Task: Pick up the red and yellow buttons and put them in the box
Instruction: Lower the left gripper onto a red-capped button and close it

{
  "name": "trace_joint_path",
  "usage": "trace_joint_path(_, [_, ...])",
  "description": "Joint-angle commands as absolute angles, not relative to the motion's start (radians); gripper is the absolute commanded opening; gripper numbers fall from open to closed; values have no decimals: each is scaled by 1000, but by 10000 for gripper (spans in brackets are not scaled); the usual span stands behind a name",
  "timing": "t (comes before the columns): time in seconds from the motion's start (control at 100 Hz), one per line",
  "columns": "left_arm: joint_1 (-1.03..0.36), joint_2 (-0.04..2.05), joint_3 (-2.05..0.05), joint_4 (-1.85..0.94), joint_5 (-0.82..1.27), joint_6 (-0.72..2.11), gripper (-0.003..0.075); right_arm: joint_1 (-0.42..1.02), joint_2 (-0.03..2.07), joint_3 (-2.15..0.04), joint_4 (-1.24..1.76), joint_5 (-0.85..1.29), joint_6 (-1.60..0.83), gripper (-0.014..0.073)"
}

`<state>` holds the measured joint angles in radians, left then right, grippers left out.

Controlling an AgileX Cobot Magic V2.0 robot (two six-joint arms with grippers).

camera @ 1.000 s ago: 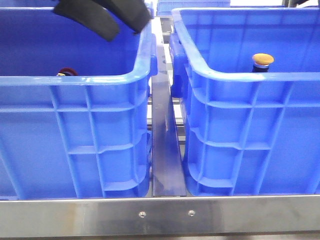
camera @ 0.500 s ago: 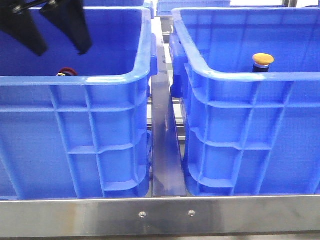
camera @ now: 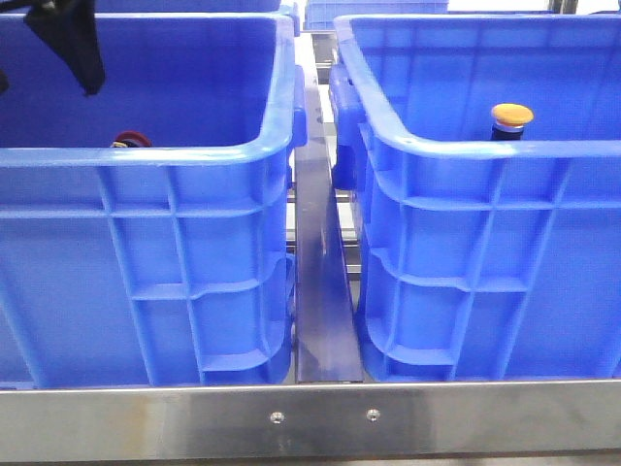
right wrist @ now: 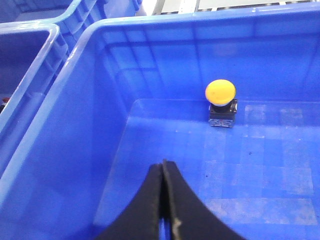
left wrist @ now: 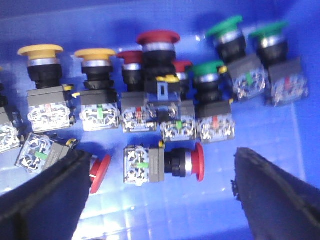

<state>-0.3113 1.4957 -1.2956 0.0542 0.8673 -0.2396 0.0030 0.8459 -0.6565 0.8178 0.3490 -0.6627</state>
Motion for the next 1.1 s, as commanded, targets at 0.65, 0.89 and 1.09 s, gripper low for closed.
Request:
trace_joint_path(0.65, [-283,1745,-1568,-30,980,-174,553,-4,843,-682,831,313,-669,-36])
trace_joint_path(0.89, [-283,1804,-1570,-28,961,-174,553,-4,843,-682,831,348,-669,-36])
trace_joint_path(1.09, [-283,1815,-1570,-27,937,-174,550,-4,843,-682,831,349,-669,-36])
